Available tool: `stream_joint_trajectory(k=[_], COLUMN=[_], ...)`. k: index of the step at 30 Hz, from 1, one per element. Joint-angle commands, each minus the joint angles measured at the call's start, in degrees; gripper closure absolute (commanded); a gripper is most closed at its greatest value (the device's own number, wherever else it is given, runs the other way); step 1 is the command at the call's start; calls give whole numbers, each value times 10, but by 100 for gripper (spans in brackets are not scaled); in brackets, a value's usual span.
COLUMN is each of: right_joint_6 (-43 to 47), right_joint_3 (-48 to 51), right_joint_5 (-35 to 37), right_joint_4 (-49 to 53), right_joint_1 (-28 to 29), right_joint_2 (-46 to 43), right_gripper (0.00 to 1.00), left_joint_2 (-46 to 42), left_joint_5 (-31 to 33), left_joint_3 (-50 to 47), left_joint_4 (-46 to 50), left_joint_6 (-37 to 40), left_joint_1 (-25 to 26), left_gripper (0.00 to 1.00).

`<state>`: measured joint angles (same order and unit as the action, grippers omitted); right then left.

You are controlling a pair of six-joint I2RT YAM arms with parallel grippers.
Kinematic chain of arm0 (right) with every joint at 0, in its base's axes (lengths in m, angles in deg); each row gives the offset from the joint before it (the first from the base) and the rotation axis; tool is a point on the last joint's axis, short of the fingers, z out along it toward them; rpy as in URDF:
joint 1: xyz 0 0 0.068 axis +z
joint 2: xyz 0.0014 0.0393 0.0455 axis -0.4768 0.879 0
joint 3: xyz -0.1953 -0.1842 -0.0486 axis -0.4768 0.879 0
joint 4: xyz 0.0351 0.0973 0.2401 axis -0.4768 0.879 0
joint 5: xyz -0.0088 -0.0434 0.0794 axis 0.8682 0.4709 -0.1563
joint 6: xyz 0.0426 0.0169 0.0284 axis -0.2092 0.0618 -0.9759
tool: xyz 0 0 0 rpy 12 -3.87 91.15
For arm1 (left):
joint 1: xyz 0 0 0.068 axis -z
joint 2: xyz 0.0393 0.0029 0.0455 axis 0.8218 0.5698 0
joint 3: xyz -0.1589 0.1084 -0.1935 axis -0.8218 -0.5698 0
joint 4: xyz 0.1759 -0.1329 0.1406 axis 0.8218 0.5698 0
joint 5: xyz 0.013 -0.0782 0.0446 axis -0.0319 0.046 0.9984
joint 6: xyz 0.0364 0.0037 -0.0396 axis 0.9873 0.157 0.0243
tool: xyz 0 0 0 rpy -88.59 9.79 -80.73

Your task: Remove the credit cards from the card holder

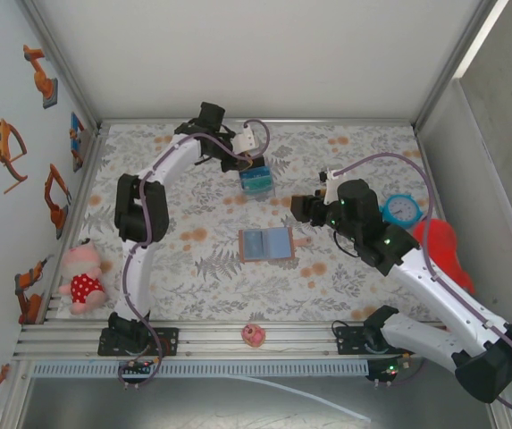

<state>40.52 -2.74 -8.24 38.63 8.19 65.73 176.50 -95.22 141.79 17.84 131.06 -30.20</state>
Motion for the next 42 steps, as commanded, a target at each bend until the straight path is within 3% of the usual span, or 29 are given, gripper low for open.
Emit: stream_joint_trajectory(k=[1, 5, 9, 12, 21, 28, 34, 42], right_joint_6=[-7, -10, -14, -20, -49, -57, -47, -36], right_joint_3=[-1, -7, -26, -38, -64, -121, -187, -240], right_joint_5=[-21, -38, -17, -14, 23, 53, 74, 66], right_joint_4=[-8, 1, 34, 49, 80, 134, 187, 211], right_joint_1=[3, 6, 22, 37, 97, 156, 197, 212], right_joint_2=[-7, 10, 43, 71, 172, 283, 390, 492], right_gripper=[35, 38, 40, 40, 43, 46, 55, 52], left_joint_2=[-96, -208, -309, -378, -572, -677, -730, -749], left_joint_5=[-2, 33, 105, 145, 241, 319, 373, 416], left_joint_3=[-66, -227, -356, -416, -609, -725, -791, -842], left_joint_4=[-78, -235, -346, -352, -409, -406, -387, -378], left_joint_6=[-45, -118, -213, -284, -542, -677, -756, -791], left_joint_1=[2, 0, 0, -2, -4, -4, -4, -4], left_gripper=[65, 42, 10, 2, 3, 3, 3, 3])
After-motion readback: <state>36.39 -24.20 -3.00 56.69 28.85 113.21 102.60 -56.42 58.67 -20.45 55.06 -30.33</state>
